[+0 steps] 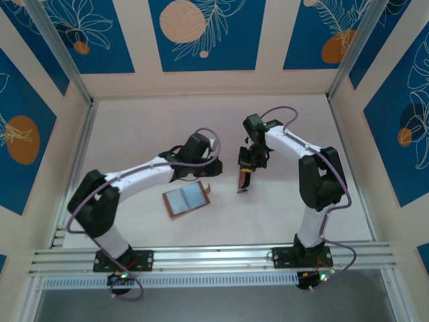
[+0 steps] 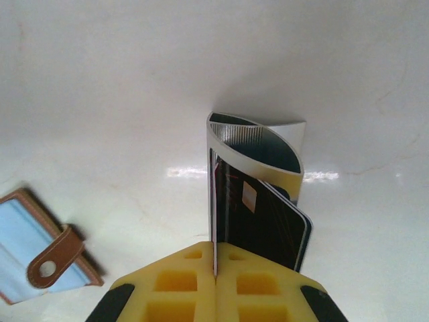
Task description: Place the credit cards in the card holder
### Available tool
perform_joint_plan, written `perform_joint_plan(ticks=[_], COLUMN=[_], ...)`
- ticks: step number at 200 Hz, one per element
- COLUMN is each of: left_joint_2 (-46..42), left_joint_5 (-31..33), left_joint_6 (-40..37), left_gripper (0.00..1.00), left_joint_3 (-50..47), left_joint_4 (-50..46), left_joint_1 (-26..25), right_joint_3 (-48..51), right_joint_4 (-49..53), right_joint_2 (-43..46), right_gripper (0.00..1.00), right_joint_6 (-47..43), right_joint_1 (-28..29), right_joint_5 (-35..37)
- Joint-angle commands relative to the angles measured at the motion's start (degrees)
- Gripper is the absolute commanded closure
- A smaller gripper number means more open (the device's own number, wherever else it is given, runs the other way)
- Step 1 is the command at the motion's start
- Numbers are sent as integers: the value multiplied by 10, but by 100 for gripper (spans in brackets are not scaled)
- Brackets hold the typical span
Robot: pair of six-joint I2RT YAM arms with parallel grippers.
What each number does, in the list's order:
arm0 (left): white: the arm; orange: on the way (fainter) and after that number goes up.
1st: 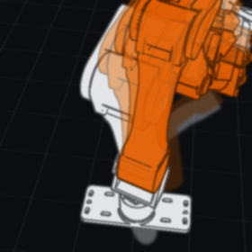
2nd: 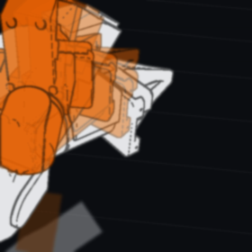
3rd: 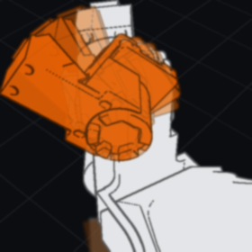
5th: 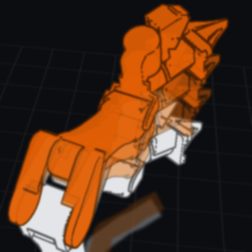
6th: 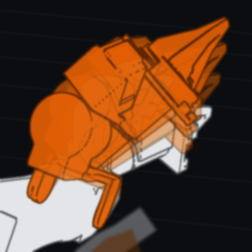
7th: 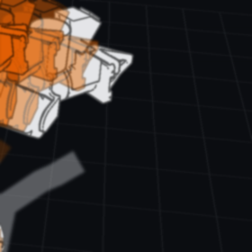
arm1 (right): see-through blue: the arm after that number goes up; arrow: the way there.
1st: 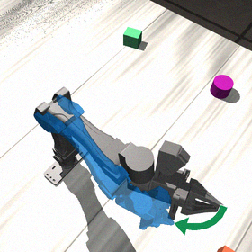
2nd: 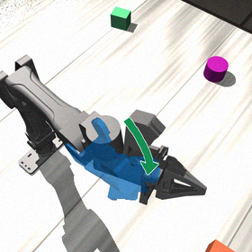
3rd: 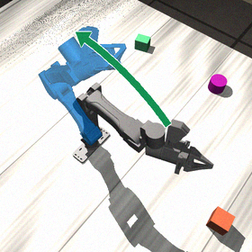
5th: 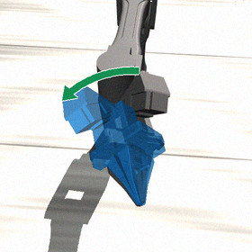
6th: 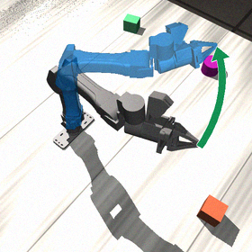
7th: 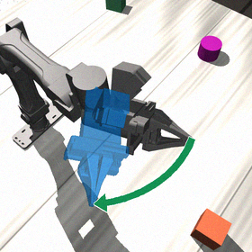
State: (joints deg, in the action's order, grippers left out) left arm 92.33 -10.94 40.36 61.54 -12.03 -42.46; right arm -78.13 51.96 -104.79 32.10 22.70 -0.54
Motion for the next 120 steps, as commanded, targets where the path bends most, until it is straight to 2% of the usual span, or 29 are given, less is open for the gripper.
perform_joint_plan(ticks=[1, 54, 120], left_joint_2=[-58, -170, -169], left_joint_5=[25, 60, 101], left_joint_6=[3, 28, 49], left_gripper=[88, 86, 86], left_joint_3=[-66, -187, -248], left_joint_4=[-65, -127, -130], left_joint_1=[29, 43, 56], right_joint_3=[-15, -12, -27], right_joint_4=[9, -20, -111], right_joint_2=[37, 72, 68], right_gripper=[100, 100, 100], right_joint_6=[-12, -20, -39], right_joint_1=[-4, 6, 116], right_joint_5=[-33, -69, -123])
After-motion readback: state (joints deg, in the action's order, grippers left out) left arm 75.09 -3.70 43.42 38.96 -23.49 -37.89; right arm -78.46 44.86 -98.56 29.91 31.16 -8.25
